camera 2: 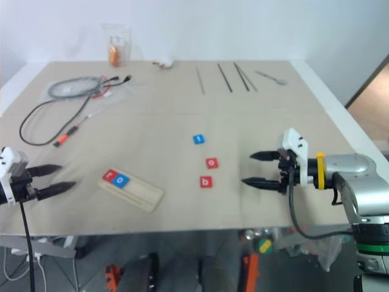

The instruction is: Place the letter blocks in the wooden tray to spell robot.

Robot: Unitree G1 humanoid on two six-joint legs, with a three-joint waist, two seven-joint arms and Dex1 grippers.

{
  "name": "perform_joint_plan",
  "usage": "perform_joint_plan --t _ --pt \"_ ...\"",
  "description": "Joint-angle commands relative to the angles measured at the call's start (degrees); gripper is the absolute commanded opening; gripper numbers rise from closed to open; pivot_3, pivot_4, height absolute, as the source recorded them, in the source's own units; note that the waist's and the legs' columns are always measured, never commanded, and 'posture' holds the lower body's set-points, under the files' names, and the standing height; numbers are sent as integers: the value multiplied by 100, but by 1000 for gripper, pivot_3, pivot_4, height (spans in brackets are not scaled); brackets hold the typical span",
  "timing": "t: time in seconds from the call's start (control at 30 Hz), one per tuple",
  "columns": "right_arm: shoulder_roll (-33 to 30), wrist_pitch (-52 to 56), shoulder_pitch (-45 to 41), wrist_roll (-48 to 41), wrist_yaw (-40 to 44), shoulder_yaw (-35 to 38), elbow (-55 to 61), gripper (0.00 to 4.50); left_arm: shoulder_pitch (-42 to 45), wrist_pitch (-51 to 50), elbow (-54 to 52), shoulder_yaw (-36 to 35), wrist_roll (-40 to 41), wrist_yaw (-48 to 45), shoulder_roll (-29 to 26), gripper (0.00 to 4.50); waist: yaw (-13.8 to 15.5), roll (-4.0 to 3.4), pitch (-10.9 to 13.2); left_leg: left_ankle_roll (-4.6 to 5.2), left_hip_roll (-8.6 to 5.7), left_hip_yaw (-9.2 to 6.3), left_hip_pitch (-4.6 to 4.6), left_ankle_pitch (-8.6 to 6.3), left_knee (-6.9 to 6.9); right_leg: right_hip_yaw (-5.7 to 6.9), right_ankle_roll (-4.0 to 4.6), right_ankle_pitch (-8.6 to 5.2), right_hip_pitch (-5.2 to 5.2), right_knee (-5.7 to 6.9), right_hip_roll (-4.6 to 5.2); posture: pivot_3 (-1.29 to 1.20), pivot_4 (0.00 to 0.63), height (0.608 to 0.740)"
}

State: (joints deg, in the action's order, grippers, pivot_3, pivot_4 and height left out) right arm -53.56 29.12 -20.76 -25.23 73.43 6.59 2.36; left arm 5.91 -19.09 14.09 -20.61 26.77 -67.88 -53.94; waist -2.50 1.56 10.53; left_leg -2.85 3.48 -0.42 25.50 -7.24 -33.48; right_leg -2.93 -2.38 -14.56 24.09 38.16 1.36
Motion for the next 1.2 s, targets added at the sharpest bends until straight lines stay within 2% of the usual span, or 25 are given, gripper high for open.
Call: perform_joint_plan --t 0.03,0.23,0.37,0.53,0.67,0.77,1.03,1.2 --pt "-30 73 -22 -128 -88 106 242 4451 196 126 -6 -155 53 -38 -96 4500 0 0 0 0 0 0 0 0 0 0 0 0 0 0 0 0 150 740" --pt "56 -12 -61 -57 -180 -3 142 4451 793 547 395 22 180 -773 -22 4500 11 3 -1 -1 4 5 1 0 -2 -4 -6 5 1 1 -7 0 150 740" --pt "-15 63 -207 -179 -35 1 160 4451 1136 1425 595 291 22 -1548 -38 4500 7 3 -1 -1 4 19 1 -1 -4 -19 -11 7 2 0 -6 0 150 740" --pt "-130 466 -92 -693 316 -45 975 4451 1842 2497 1359 992 -558 -2358 -176 4500 10 3 -2 0 6 18 0 0 -6 -21 -12 12 5 5 -14 0 150 740" --pt "-150 737 268 -1102 287 -86 1940 4451 2735 3181 2338 1548 -757 -2462 -146 4500 14 12 -6 0 14 10 5 0 -13 -29 -19 11 6 10 -34 0 150 740" --pt "-103 1088 465 -1612 101 -25 2617 4451 3014 3832 2696 2114 -774 -2462 -132 4500 15 12 -6 0 15 12 6 0 -16 -35 -24 13 4 11 -34 0 150 740" --pt "-166 1297 883 -1881 -276 -42 3153 4451 3524 4708 3176 3517 -482 -2462 -94 4500 9 19 -7 0 16 14 7 0 -45 -40 -27 26 -4 12 -34 0 150 740" --pt "-134 1368 959 -2004 -489 20 3209 4451 3858 4927 3546 3943 -382 -2462 27 4500 8 20 -7 1 19 19 8 1 -73 -41 -23 40 -10 13 -31 0 150 740"
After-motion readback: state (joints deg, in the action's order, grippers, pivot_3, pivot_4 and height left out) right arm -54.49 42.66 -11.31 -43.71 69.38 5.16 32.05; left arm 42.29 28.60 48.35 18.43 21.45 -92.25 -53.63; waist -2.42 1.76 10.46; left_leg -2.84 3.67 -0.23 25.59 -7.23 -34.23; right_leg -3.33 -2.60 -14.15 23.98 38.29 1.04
